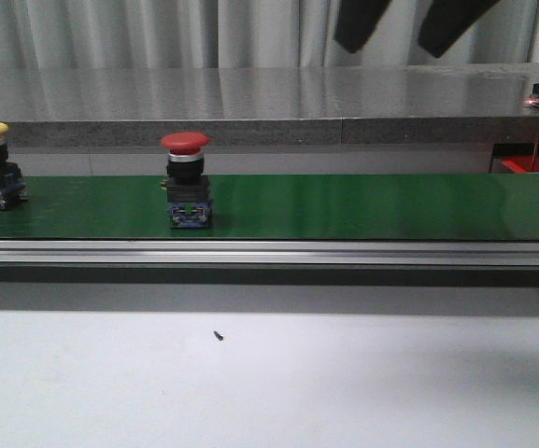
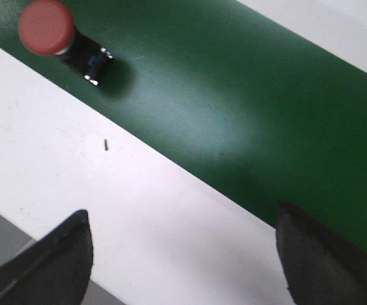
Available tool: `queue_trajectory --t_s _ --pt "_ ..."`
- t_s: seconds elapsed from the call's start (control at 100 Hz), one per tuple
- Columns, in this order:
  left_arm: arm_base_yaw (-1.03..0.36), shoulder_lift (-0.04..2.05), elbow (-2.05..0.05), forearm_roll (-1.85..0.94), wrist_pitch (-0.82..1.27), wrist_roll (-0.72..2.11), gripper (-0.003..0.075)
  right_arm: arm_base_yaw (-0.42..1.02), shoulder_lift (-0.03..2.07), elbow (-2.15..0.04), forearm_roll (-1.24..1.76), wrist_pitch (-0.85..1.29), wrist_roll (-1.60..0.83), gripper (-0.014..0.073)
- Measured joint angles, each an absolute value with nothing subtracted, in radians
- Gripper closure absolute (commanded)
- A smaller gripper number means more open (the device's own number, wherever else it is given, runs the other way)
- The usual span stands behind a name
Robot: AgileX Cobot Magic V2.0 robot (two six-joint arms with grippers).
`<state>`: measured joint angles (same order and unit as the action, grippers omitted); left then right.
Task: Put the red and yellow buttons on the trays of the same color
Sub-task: 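Lower the right gripper over the red button riding the belt, then grasp the red button with the right gripper and lift it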
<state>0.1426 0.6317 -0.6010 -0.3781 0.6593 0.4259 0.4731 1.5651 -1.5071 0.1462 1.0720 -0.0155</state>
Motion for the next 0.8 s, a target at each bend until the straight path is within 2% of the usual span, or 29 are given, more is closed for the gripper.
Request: queue_trajectory --t_s 0.34,0.8 --pt "0.143 0.632 -0.601 -0.378 0.659 0.426 0.0740 0.602 1.843 -1.809 0.146 1.184 0.196 0.0004" --pt "0.143 0.632 -0.601 -0.378 0.659 0.426 0.0740 0.607 2.077 -1.997 0.146 1.212 0.287 0.0004"
